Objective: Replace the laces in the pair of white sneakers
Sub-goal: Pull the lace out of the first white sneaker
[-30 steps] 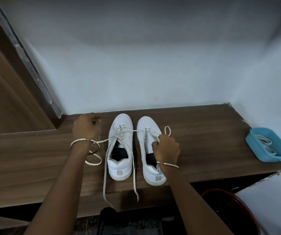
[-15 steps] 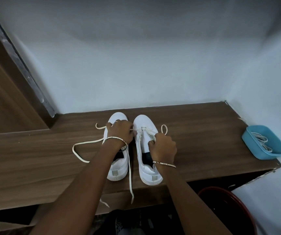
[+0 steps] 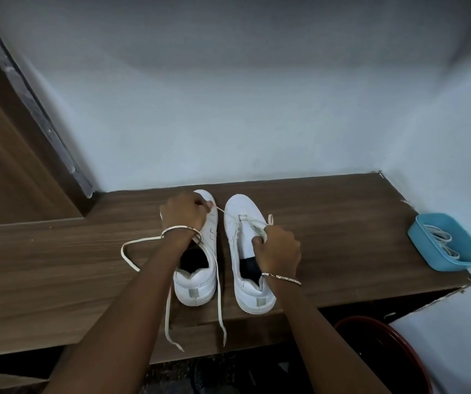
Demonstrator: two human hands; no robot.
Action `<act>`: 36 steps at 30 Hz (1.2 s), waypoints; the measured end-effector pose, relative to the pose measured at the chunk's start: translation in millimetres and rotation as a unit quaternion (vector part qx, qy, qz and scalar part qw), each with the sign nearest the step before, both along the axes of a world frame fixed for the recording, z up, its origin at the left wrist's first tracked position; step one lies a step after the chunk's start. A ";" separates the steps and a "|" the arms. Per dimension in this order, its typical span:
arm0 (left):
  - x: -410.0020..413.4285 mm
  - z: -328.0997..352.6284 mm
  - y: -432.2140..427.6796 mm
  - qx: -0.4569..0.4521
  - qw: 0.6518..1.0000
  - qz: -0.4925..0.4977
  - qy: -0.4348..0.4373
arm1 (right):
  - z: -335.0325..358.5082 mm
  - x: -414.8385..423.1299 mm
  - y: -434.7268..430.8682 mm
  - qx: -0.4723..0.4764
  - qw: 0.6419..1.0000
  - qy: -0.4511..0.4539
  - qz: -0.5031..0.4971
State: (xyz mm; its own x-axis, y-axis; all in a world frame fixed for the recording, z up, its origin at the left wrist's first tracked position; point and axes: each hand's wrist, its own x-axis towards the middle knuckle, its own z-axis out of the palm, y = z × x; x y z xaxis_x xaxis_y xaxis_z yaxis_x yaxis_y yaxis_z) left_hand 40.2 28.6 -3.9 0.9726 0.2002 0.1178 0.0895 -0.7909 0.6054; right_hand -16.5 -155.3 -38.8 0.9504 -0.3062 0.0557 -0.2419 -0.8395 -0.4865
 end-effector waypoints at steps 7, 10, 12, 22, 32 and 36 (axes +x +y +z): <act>-14.8 28.7 42.5 -0.260 0.962 0.083 -0.022 | -0.9 -0.4 1.0 0.013 1.000 -0.002 -0.015; -15.4 29.8 48.4 -0.342 0.935 0.088 -0.016 | 1.8 -2.2 1.8 0.016 1.000 0.001 -0.017; -15.3 30.0 48.0 -0.324 0.942 0.086 0.004 | 5.3 0.5 -0.7 0.017 1.000 0.011 0.001; -8.6 6.0 -17.2 0.292 0.953 -0.019 -0.078 | 29.3 46.9 -14.5 0.112 0.991 0.021 0.076; 7.3 -22.6 -38.1 0.242 0.963 -0.111 0.037 | 10.2 35.9 -12.0 0.099 0.993 -0.001 0.061; 10.2 -11.4 -11.5 0.091 0.994 -0.059 -0.025 | 0.5 30.1 -9.5 0.113 0.993 -0.035 0.027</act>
State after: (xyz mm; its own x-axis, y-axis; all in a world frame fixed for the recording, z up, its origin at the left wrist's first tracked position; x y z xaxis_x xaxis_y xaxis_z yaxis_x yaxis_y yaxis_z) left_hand 50.5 17.2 -15.3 0.9800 0.0561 0.1912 -0.0373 -0.8908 0.4528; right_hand 13.6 -164.8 -38.3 0.9617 -0.2678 0.0584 -0.1588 -0.7180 -0.6777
